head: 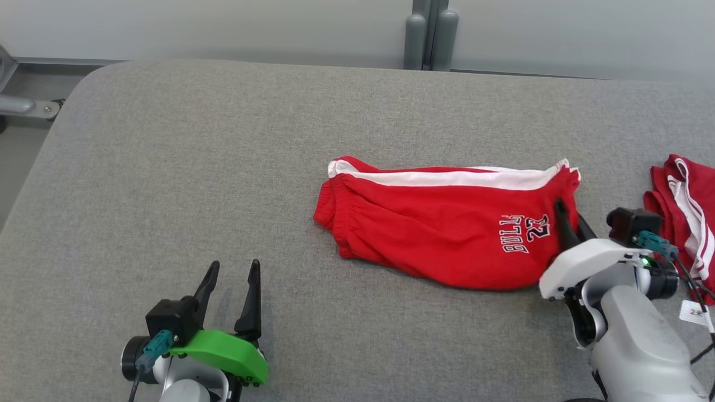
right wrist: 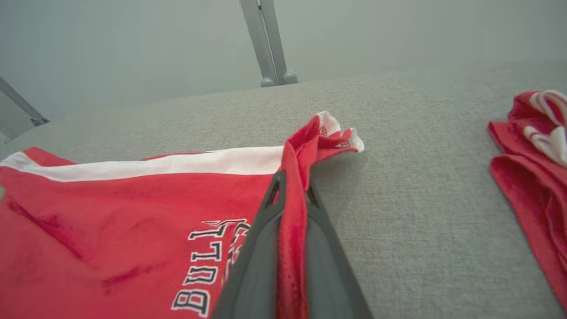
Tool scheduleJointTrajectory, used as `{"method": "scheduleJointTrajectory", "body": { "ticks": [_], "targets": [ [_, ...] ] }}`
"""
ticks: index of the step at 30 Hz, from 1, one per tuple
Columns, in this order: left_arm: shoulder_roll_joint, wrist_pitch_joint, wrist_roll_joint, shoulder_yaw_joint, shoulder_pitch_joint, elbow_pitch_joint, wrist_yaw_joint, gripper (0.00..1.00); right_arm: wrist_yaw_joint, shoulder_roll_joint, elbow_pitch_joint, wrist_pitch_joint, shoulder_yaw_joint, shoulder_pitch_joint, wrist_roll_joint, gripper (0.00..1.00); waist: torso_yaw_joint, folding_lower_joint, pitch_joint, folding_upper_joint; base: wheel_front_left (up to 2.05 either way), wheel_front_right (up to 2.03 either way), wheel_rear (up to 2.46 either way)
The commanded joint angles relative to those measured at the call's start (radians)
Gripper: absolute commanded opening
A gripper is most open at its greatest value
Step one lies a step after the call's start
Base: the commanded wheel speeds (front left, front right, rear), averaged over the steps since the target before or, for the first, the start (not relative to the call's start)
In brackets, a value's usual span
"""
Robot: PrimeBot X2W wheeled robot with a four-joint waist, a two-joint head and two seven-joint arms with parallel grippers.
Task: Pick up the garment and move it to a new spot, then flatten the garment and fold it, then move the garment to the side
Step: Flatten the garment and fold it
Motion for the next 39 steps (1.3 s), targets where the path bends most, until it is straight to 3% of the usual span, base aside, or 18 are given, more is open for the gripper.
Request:
{"method": "scheduleJointTrajectory", "body": {
  "ticks": [1, 5, 12, 22, 29, 30, 31, 36, 39],
  "targets": [
    [0.004, 0.001, 0.007, -0.002, 0.016, -0.001, -0.002, 1.0, -0.002, 0.01, -0.037, 0.0, 0.025, 0.012, -0.008, 0.0, 0.002, 0.0, 0.001, -0.0001, 0.0, 0.0, 0.0],
    [0.004, 0.001, 0.01, -0.003, 0.017, 0.002, -0.004, 1.0, -0.002, 0.026, -0.113, 0.0, 0.094, 0.007, -0.007, 0.0, 0.006, 0.0, 0.0, -0.0001, 0.0, 0.0, 0.0],
    [0.004, 0.001, 0.004, -0.024, 0.01, -0.003, -0.001, 1.0, -0.002, 0.058, -0.2, 0.0, 0.309, -0.017, 0.04, 0.0, 0.039, 0.0, -0.001, -0.0001, 0.0, 0.0, 0.0],
    [0.004, 0.001, -0.029, -0.075, -0.015, -0.021, 0.008, 1.0, -0.001, 0.085, -0.115, 0.0, 0.439, -0.1, 0.088, 0.0, 0.136, 0.0, 0.025, -0.0001, 0.0, 0.0, 0.0],
    [0.003, 0.001, -0.045, -0.102, -0.014, -0.016, 0.017, 1.0, -0.001, 0.086, -0.048, 0.0, 0.541, -0.16, 0.184, 0.0, 0.198, 0.0, 0.042, -0.0001, 0.0, 0.0, 0.0],
    [0.003, 0.001, -0.046, -0.104, -0.015, -0.016, 0.018, 1.0, -0.001, 0.086, -0.032, 0.0, 0.552, -0.167, 0.197, 0.44, 0.2, 0.0, 0.044, -0.0001, 0.0, 0.0, 0.0],
    [0.003, 0.001, -0.045, -0.105, -0.016, -0.015, 0.02, 1.0, -0.001, 0.085, -0.028, 0.0, 0.558, -0.175, 0.21, 1.0, 0.201, 0.0, 0.045, -0.0001, 0.0, 0.0, 0.0],
    [0.003, 0.001, -0.036, -0.092, -0.025, -0.021, 0.027, 1.0, -0.001, 0.085, -0.086, -0.001, 0.553, -0.177, 0.232, 1.0, 0.179, 0.0, 0.042, -0.0001, 0.0, 0.0, 0.0],
    [0.003, 0.001, -0.025, -0.075, -0.021, -0.028, 0.033, 1.0, -0.002, 0.085, -0.128, -0.001, 0.498, -0.155, 0.199, 1.0, 0.147, 0.0, 0.031, -0.0001, 0.0, 0.0, 0.0]
  ]
}}
